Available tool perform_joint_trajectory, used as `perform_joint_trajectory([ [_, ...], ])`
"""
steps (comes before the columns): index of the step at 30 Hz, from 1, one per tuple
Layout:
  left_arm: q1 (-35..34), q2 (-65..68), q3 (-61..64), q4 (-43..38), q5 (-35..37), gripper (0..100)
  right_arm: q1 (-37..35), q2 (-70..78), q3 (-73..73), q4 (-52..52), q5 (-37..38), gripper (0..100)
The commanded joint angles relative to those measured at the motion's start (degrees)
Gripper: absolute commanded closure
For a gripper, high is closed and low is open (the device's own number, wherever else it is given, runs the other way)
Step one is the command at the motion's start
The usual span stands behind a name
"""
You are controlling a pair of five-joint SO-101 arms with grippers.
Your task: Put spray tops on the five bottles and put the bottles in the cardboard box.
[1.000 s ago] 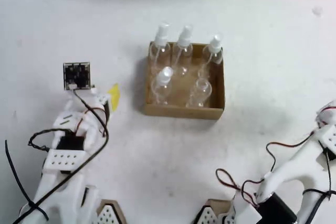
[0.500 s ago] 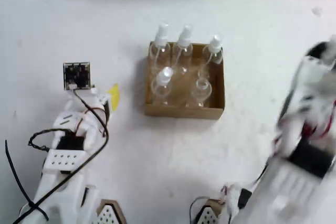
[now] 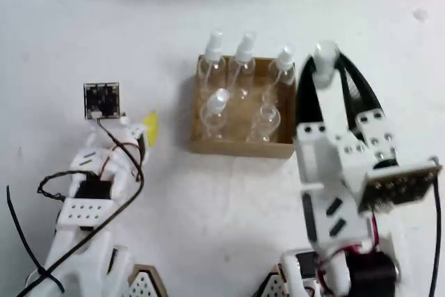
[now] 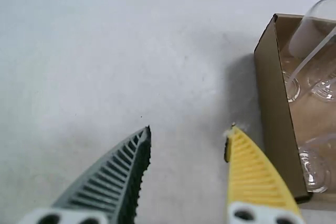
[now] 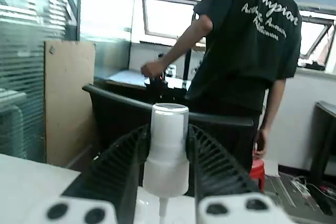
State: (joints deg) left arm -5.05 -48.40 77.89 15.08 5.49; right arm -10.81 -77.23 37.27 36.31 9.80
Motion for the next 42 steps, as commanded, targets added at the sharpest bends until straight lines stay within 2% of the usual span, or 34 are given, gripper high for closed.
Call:
perform_joint_trajectory([
  [1, 0.57, -1.01, -0.44, -1.49, -0.44, 78, -2.42, 8.66, 0.35, -12.7, 0.53, 98.1],
  [6, 0.57, -1.01, -0.44, -1.49, -0.44, 78, -2.42, 19.65, -2.2, -14.9, -1.23, 98.1],
  [11, 0.66, -1.1, -0.44, -1.49, -0.44, 78, -1.36, 20.62, -1.85, -14.37, -14.33, 98.1],
  [15, 0.66, -1.19, -0.35, -1.49, -0.44, 78, -0.48, 19.91, 1.23, -15.08, -19.25, 98.1],
  [23, 0.66, -1.19, -0.35, -1.49, -0.44, 78, -1.36, 18.86, 9.76, -23.78, -19.52, 98.1],
  [42, 0.66, -1.19, -0.35, -1.49, -0.44, 78, -0.4, 17.98, 9.58, -24.31, -17.67, 98.1],
])
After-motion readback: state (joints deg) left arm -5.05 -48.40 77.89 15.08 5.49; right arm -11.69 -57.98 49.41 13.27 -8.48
